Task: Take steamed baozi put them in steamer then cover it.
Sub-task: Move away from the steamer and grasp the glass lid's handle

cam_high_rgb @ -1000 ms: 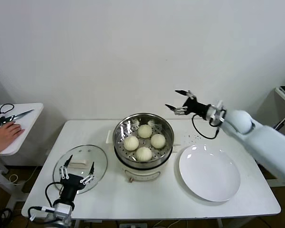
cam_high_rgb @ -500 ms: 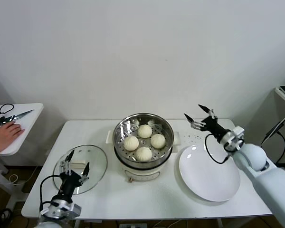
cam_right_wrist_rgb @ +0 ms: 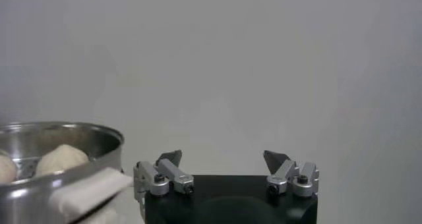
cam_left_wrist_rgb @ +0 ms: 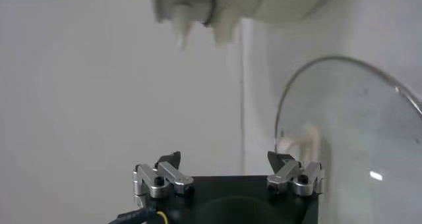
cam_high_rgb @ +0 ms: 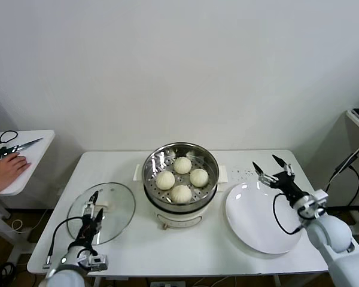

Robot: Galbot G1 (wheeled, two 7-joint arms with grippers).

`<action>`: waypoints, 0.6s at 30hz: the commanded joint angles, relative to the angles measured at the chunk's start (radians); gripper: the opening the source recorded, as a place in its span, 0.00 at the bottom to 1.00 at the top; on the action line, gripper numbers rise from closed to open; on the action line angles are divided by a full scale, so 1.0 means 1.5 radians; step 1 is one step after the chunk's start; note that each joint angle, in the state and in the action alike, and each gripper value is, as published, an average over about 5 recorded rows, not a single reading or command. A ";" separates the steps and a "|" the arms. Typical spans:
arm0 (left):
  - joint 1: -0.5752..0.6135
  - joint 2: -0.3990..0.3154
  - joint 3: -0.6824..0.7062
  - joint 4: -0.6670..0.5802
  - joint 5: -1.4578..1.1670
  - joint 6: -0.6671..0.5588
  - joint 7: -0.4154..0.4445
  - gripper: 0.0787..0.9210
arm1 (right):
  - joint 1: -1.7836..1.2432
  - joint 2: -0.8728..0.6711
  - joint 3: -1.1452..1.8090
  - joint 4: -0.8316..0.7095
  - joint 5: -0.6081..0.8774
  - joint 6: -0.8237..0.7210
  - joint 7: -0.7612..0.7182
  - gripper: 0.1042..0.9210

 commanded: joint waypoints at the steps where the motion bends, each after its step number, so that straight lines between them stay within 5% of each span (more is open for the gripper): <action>1: -0.086 0.003 -0.004 0.149 0.107 0.000 -0.029 0.88 | -0.098 0.039 0.082 0.010 -0.023 0.004 0.000 0.88; 18: -0.143 0.005 0.007 0.218 0.069 0.015 -0.090 0.88 | -0.103 0.048 0.086 -0.006 -0.045 0.017 -0.013 0.88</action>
